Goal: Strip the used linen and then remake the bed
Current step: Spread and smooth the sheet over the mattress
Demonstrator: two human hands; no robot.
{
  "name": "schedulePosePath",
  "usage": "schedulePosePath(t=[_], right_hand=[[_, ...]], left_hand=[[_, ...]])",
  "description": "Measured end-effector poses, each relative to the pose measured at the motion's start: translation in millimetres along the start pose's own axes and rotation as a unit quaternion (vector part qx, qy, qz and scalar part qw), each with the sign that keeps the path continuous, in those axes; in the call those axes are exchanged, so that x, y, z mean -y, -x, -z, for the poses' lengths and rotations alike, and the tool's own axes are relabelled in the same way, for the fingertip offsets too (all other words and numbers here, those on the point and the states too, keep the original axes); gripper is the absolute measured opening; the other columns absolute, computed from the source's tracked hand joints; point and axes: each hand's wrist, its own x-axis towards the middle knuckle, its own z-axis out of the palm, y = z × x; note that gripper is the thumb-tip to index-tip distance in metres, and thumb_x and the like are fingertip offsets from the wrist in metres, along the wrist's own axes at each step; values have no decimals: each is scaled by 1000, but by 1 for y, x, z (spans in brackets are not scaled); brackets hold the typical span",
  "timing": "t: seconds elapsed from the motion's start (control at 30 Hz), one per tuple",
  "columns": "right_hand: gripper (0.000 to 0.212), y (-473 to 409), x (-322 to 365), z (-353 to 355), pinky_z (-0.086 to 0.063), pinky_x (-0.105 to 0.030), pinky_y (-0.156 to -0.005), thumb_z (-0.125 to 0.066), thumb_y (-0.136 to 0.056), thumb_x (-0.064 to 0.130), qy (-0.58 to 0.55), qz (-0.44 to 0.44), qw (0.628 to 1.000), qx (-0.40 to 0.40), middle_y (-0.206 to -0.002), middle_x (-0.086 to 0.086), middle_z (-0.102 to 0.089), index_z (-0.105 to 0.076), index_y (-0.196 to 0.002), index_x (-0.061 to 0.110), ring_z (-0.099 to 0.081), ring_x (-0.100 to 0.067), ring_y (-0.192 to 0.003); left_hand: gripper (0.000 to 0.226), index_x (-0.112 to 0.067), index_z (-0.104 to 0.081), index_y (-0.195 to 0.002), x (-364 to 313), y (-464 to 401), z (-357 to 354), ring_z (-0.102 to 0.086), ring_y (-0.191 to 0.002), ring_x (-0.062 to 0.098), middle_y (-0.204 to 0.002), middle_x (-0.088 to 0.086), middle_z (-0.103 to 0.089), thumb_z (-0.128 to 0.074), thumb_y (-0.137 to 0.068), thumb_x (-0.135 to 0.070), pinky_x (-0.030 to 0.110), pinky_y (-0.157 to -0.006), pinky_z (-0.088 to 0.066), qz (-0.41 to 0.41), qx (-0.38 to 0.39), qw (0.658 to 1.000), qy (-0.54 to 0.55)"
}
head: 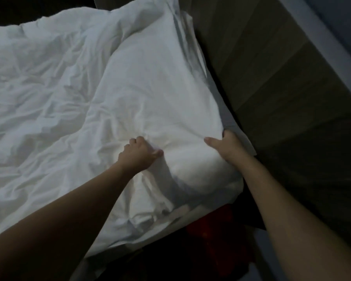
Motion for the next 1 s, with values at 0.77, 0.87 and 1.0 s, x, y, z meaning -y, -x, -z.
schedulePosePath(t=[0.77, 0.87, 1.0], right_hand=[[85, 55, -66, -113, -28, -44, -112, -67, -71, 26, 292, 81, 950, -74, -153, -18, -23, -32, -147, 10, -33, -40, -134], [85, 83, -45, -175, -24, -48, -115, -64, -70, 27, 305, 105, 946, -25, -156, -19, -15, -31, -147, 11, -22, -41, -140], [75, 117, -21, -241, -4, -44, -120, -50, -88, 30, 372, 193, 904, 85, -161, -8, 6, -14, -153, 20, 3, -30, -148]], left_hand=[[36, -14, -51, -126, 130, 26, 1, -51, -114, 34, -129, 14, -51, -49, -93, -29, 43, -97, -45, 26, 32, 994, -98], [38, -15, -49, -130, 198, 54, 16, -51, -114, 32, -132, 13, -49, -47, -94, -28, 41, -95, -46, 88, 34, 992, -87], [39, -16, -48, -131, 263, 96, 23, -51, -114, 31, -130, 10, -51, -46, -93, -26, 42, -95, -44, 97, -27, 994, -52]])
